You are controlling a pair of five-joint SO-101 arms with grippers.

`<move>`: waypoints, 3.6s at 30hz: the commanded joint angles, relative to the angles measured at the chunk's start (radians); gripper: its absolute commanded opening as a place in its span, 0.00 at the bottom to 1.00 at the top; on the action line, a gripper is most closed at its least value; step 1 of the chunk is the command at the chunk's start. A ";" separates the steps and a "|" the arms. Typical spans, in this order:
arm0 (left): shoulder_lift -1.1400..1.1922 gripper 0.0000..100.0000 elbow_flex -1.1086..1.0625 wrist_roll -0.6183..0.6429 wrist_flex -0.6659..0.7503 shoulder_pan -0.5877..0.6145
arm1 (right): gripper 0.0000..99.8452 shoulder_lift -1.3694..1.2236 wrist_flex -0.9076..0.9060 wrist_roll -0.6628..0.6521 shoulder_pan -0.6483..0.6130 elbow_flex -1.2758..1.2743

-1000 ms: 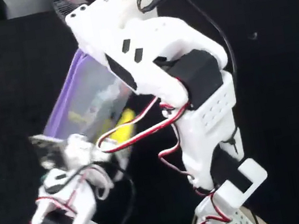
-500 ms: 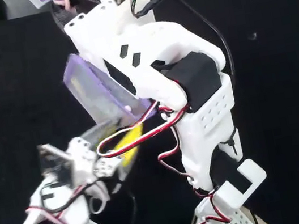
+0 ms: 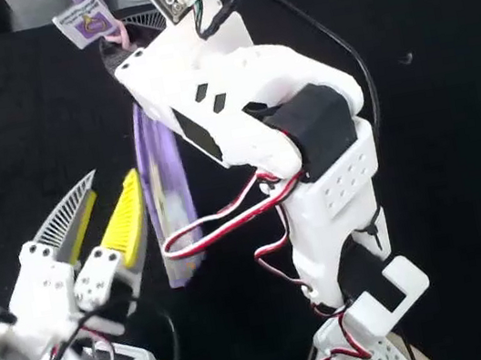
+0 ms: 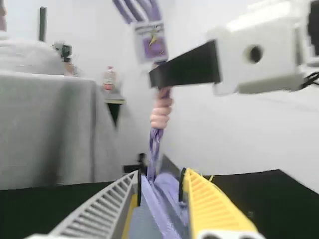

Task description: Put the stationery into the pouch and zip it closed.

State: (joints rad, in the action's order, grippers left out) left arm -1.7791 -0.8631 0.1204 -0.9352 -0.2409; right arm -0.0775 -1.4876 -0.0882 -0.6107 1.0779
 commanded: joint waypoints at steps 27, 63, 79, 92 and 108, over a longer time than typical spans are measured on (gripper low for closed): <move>0.009 0.16 -0.022 -0.149 -0.035 0.361 | 0.01 0.002 -0.150 -0.051 0.451 0.429; -0.044 0.16 -0.015 -0.149 -0.146 0.292 | 0.01 0.065 0.083 0.104 0.282 -0.166; 0.256 0.21 -0.042 -0.048 0.020 -0.222 | 0.01 0.116 -0.046 0.098 0.230 -0.102; 1.003 0.21 0.300 0.015 0.061 -0.156 | 0.01 0.117 -0.048 0.092 0.183 -0.101; 1.100 0.03 0.311 -0.083 0.060 -0.010 | 0.01 0.179 -0.048 0.091 0.189 -0.104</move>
State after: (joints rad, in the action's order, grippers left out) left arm -0.6805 -0.6099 0.0836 -0.8861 -0.2777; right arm 0.0038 -1.5305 0.0115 -0.4173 0.9244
